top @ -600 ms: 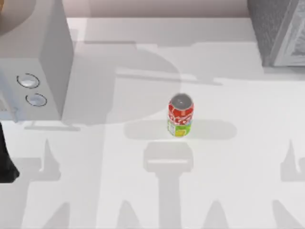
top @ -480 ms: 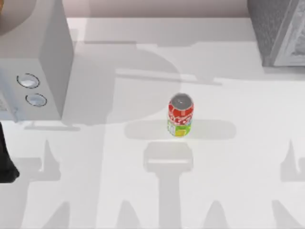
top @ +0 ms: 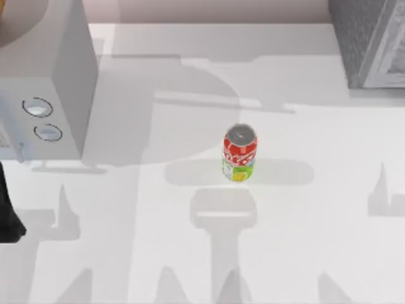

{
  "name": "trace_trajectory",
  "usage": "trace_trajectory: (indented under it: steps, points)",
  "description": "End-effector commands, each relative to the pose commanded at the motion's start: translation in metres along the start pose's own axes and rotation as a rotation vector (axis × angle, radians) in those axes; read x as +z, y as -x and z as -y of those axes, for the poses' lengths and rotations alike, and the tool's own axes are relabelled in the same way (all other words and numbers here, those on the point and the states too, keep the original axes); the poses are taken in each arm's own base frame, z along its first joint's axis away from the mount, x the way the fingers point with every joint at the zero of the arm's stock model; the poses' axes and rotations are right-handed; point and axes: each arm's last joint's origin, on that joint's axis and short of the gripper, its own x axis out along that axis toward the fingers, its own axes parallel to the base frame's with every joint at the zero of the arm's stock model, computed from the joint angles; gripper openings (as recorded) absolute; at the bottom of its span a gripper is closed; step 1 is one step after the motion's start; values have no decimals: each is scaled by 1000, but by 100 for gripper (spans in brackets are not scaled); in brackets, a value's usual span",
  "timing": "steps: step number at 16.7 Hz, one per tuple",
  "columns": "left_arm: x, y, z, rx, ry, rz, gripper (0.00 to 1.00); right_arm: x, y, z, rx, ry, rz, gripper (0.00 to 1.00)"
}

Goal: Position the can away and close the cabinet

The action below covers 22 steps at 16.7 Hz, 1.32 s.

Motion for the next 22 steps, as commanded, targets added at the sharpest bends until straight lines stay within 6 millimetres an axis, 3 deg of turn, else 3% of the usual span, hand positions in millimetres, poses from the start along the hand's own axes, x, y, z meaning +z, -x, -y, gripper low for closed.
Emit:
trace_trajectory:
  steps: [6, 11, 16, 22]
  points:
    - [0, 0, 0, 0, 0, 0, 100, 20, -45, -31, 14, -30, -13, 100]
    - [0, 0, 0, 0, 0, 0, 100, 9, -93, -87, 29, -44, -48, 100]
    - [0, 0, 0, 0, 0, 0, 100, -38, -118, -164, 48, -43, -85, 100]
    - [0, 0, 0, 0, 0, 0, 100, -119, -100, -243, 58, -31, -118, 100]
